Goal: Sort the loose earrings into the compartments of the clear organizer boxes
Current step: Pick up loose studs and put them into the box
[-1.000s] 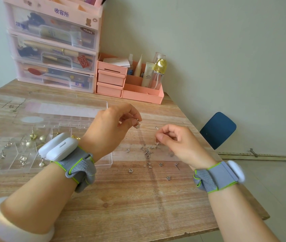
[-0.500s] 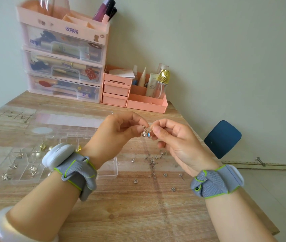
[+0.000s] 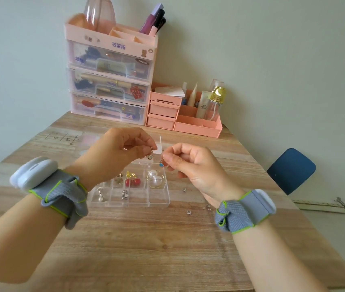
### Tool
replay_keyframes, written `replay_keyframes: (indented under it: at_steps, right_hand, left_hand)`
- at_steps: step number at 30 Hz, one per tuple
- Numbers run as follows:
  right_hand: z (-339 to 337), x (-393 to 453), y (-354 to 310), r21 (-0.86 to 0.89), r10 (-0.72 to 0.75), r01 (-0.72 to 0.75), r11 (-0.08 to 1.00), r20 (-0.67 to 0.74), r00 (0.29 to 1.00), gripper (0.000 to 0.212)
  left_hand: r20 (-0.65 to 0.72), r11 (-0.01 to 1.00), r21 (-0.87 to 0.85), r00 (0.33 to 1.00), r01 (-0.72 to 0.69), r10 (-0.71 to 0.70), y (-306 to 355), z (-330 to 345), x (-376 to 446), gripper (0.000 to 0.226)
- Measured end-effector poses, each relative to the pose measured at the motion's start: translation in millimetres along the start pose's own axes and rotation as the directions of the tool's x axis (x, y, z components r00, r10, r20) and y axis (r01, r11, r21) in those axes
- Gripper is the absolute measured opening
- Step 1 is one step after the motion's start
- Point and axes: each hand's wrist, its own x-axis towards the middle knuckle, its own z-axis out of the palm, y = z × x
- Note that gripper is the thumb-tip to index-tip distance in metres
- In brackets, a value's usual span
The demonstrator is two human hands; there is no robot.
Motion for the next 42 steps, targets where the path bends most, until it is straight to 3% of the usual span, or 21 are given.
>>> replay_keyframes:
  at_steps: [3,9,15,22,31,42]
  right_hand:
    - [10.7,1.1,-2.6,-0.067,0.017,-0.013,0.998,0.052,0.999,0.009]
    - [18.9,-0.7,-1.9,-0.279,0.059,-0.032,0.96,0.087,0.994,0.013]
    - [22.3,-2.3,2.7,-0.395,0.09,-0.061,0.917,0.056,0.994,0.005]
    - [9.7,-4.9,0.4,-0.394,0.074,-0.074,0.916,-0.015,0.997,0.006]
    - [-28.7,-11.3,4.6,-0.344,0.033,-0.088,0.935,-0.16,0.987,0.006]
    - [-67.0,-23.1,21.0,-0.28,0.005,-0.097,0.955,-0.312,0.95,0.008]
  left_hand:
    - [0.008,0.992,0.122,1.0,0.023,-0.024,-3.0,-12.0,-10.1,0.013]
    - [0.161,0.949,0.314,0.984,0.022,-0.076,-6.8,-4.8,-27.3,0.016]
    - [0.122,0.899,0.438,0.99,0.008,-0.068,-8.4,-1.0,-32.2,0.009]
    - [0.074,0.889,0.459,0.996,0.002,-0.041,-5.2,0.6,-30.2,0.011]
    - [0.048,0.933,0.36,0.999,0.001,-0.019,6.2,20.4,-18.3,0.013]
    - [0.101,0.933,0.357,0.995,-0.042,0.006,6.5,51.4,0.7,0.012]
